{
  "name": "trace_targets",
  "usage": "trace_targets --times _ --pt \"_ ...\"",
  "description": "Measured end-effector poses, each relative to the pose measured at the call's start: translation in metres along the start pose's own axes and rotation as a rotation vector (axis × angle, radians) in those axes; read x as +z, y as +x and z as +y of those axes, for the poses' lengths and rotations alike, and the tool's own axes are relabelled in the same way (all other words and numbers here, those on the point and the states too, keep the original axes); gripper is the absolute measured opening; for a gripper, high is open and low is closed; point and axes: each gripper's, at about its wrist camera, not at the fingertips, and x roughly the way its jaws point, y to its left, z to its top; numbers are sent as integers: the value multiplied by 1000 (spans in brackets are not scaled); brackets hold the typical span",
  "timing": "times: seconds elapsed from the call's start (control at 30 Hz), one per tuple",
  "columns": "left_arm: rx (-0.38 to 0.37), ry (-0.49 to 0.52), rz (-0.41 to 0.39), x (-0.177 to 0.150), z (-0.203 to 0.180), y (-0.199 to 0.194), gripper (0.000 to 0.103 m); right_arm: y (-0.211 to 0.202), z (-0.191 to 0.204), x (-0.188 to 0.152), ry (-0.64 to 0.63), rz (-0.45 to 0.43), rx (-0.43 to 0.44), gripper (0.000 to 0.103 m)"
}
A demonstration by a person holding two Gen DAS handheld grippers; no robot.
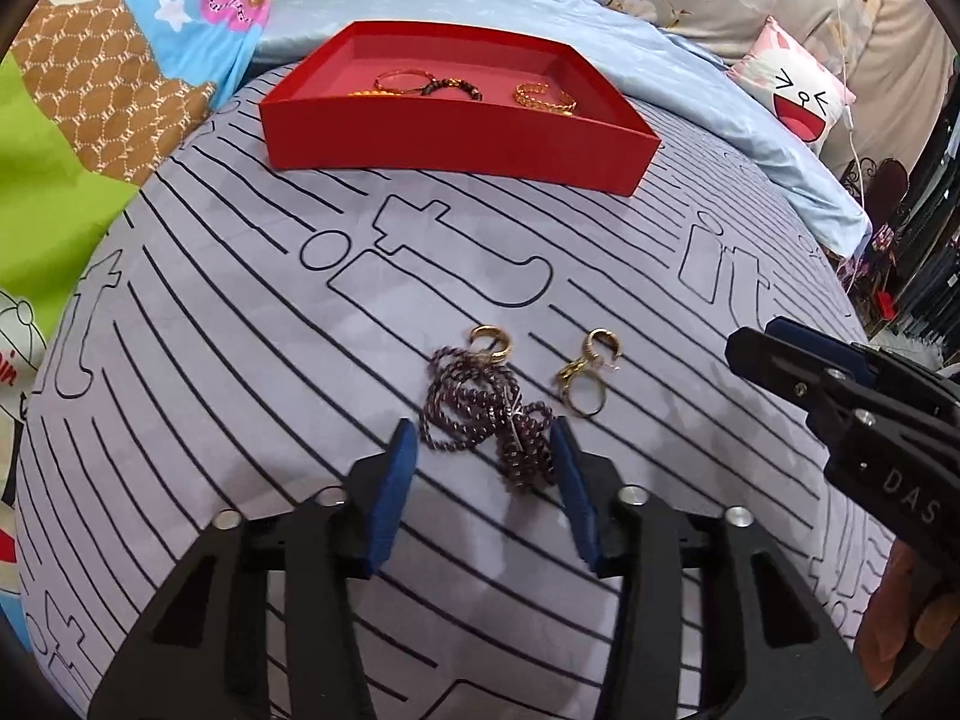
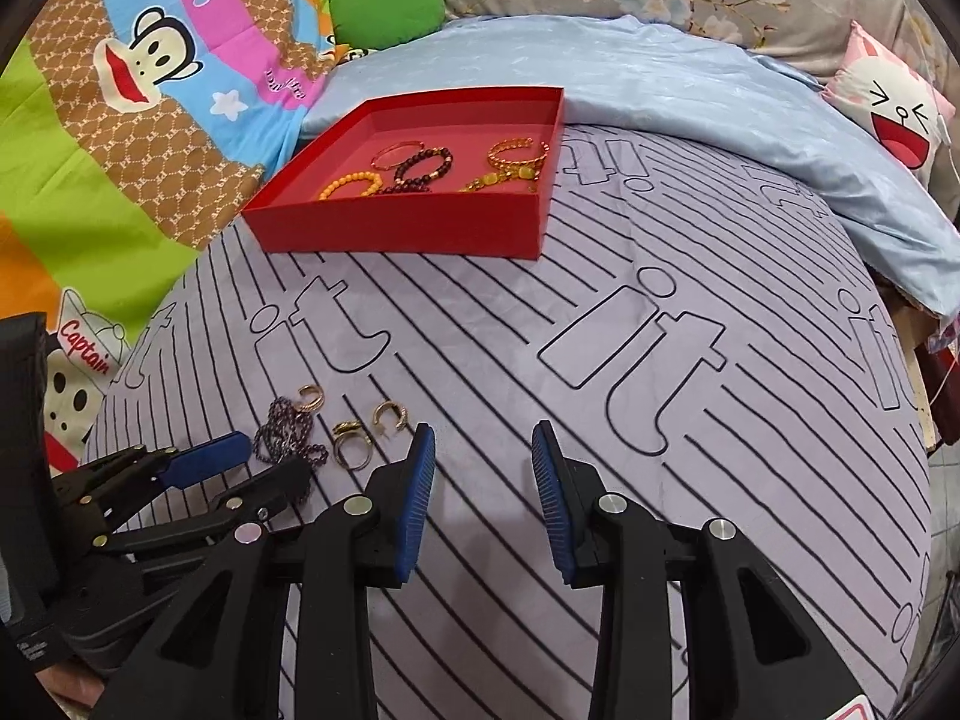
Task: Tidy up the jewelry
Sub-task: 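Move both grippers back to the jewelry on the sheet, then grasp the dark garnet bead strand with the left gripper while the right gripper grasps a gold ring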
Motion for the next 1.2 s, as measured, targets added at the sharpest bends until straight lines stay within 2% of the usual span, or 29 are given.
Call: trace_targets --times 0.2,0.33,0.47,0.53,1.0,1.07,1.1,1.2 --pt "-2 14 7 -2 6 -2 21 9 19 -4 -30 24 48 34" --pt "-9 10 9 -3 13 -5 15 16 30 -6 -51 34 70 34" --pt "-10 6 9 -4 17 -6 15 24 37 -7 -55 53 94 34" --pt "-10 3 12 -5 18 -6 9 28 40 -7 -59 60 98 33" --pt "-50 -33 17 -4 26 -5 11 46 48 -3 -82 69 95 30" --pt "-55 -42 16 -4 26 -5 11 48 48 -1 -86 66 91 25" --pt "-60 -45 16 -3 26 -5 12 49 49 0 -87 66 89 19" --pt "-62 -45 14 -2 25 -5 20 50 47 1 -84 63 91 19"
